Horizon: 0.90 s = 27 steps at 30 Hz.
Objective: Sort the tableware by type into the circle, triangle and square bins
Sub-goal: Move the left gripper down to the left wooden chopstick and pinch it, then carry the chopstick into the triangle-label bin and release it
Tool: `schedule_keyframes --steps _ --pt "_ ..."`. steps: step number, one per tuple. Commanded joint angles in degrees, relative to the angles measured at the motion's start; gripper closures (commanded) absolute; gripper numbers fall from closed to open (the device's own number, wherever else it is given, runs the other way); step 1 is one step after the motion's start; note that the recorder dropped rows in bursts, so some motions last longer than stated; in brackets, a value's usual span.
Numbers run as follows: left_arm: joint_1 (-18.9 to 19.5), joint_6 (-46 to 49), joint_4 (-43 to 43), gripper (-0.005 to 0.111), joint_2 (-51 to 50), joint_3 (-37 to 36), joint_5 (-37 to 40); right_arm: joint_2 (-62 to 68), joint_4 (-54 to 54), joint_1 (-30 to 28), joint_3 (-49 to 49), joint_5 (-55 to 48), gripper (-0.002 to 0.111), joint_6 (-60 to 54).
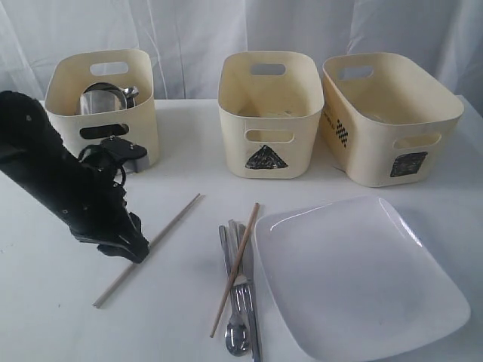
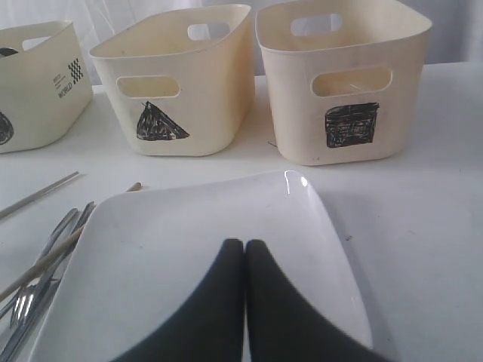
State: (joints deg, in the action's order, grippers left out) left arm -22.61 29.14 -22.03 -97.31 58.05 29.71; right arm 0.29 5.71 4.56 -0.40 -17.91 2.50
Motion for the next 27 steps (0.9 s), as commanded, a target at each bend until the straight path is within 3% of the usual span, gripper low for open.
schedule_keyframes --steps 1,15,19,23,27 --pt "-1.0 -3.7 5.1 0.060 -3.2 1.8 0.7 -0.3 0.1 0.1 0.4 0.8 0.108 0.3" --pt "-1.0 -3.7 6.0 0.063 -9.5 3.1 0.2 -0.3 0.1 0.1 0.4 0.8 0.108 0.3" --pt "-1.0 -3.7 6.0 0.078 -11.7 3.1 1.4 -0.3 0.1 0.1 0.4 0.8 0.108 0.3" --pt "-1.0 -3.7 6.1 0.105 -12.2 3.3 3.4 -0.3 0.0 0.1 0.4 0.8 0.108 0.3" --pt "-1.0 -4.0 6.2 0.107 -11.2 4.8 6.7 -0.3 0.0 0.1 0.4 0.8 0.108 0.3"
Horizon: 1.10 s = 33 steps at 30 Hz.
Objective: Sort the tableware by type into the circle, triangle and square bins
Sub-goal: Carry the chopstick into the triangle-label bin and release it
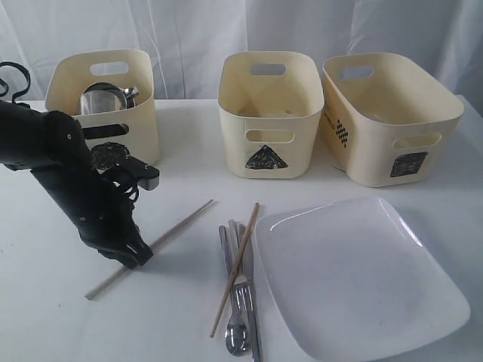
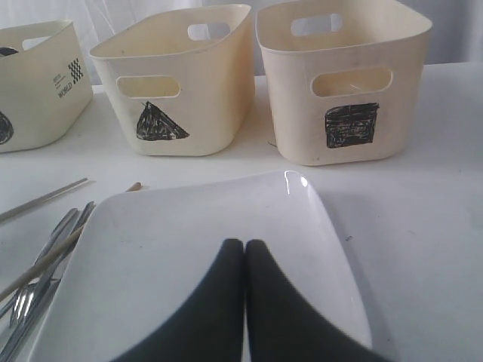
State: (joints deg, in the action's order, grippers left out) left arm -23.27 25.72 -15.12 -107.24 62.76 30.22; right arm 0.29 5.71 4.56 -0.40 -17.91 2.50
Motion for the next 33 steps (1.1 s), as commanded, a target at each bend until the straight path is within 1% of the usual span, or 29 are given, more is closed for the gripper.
schedule_keyframes --steps 1,7,14,17,20,24,29,31,33 --pt "-0.3 -0.5 -0.7 0.107 -0.7 0.7 7.5 -0.3 0.0 0.1 0.4 0.8 0.108 0.3" --pt "-0.3 -2.0 -0.7 0.107 6.4 5.6 15.9 -0.3 0.0 0.1 0.4 0.8 0.108 0.3" --pt "-0.3 -2.3 -0.7 0.107 16.0 8.9 20.9 -0.3 0.0 0.1 0.4 0.8 0.108 0.3" --pt "-0.3 -3.3 -2.3 0.107 18.7 10.7 22.5 -0.3 0.0 0.1 0.4 0.8 0.108 0.3" --pt "-0.3 -2.9 -5.9 0.107 20.6 12.3 20.3 -0.3 0.0 0.1 0.4 0.8 0.108 0.3" --pt "-1.9 -2.6 -6.3 0.107 20.5 15.6 16.3 -0.3 0.0 0.1 0.4 0.8 0.108 0.3" --pt "-7.9 -0.1 -6.4 0.107 18.1 19.6 8.8 -0.3 0.0 0.1 0.4 0.8 0.108 0.3" --pt "-9.9 0.2 -5.6 0.107 16.3 21.1 4.6 -0.3 0.0 0.1 0.4 0.8 0.108 0.3" --pt "-11.2 -0.1 -5.3 0.107 13.8 22.5 -1.2 -0.3 0.0 0.1 0.4 0.8 0.108 0.3"
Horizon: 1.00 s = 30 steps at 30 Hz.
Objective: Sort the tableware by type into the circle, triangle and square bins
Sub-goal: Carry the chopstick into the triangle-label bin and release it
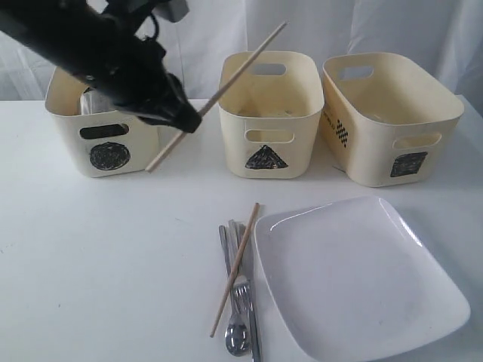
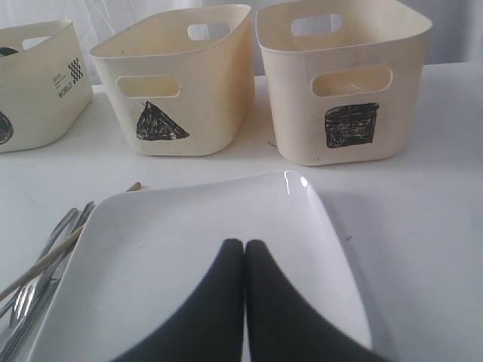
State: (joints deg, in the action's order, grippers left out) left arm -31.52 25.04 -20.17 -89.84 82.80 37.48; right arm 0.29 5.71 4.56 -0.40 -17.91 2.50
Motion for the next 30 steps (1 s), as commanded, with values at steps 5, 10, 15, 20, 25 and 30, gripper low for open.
schedule_keyframes --steps 5,10,15,20,25,30 --pt "-4.6 0.9 -0.7 0.107 -11.1 7.4 -18.3 -0.3 0.0 0.1 0.4 0.8 0.108 0.3" --pt "-5.8 3.6 -0.7 0.107 -17.8 13.6 -25.7 -0.3 0.0 0.1 0.4 0.8 0.108 0.3" --pt "-5.8 3.9 -0.7 0.107 -24.1 19.9 -32.4 -0.3 0.0 0.1 0.4 0.8 0.108 0.3" --pt "-5.8 6.4 -0.6 0.107 -29.7 25.8 -34.9 -0.3 0.0 0.1 0.4 0.8 0.108 0.3" --pt "-5.2 8.3 -0.5 0.107 -34.7 29.9 -36.7 -0.3 0.0 0.1 0.4 0.8 0.108 0.3" --pt "-5.1 8.3 -0.3 0.107 -37.5 30.6 -37.5 -0.3 0.1 0.1 0.4 0.8 0.108 0.3"
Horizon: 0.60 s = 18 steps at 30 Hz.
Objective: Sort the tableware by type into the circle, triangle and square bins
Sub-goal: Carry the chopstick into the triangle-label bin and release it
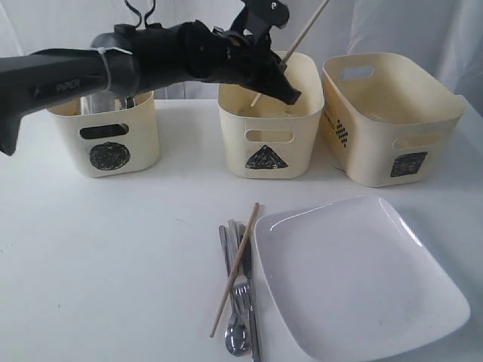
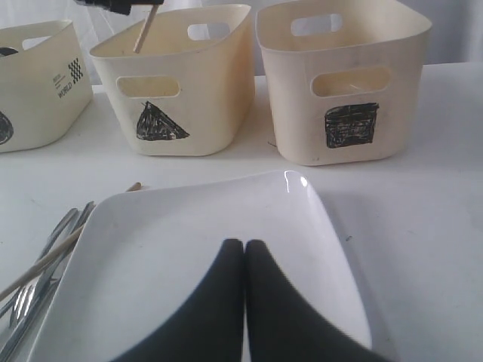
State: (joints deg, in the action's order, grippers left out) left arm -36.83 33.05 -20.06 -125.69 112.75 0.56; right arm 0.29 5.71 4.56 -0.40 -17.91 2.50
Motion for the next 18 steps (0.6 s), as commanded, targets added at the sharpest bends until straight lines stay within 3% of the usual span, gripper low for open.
schedule_keyframes --steps 1,18 --pt "0.2 0.3 -0.5 0.107 -1.8 0.6 -0.6 -0.3 0.1 0.1 0.4 0.8 0.108 0.3" --pt "0.2 0.3 -0.5 0.107 -2.0 0.6 -0.2 -0.3 0.1 0.1 0.4 0.8 0.108 1.2"
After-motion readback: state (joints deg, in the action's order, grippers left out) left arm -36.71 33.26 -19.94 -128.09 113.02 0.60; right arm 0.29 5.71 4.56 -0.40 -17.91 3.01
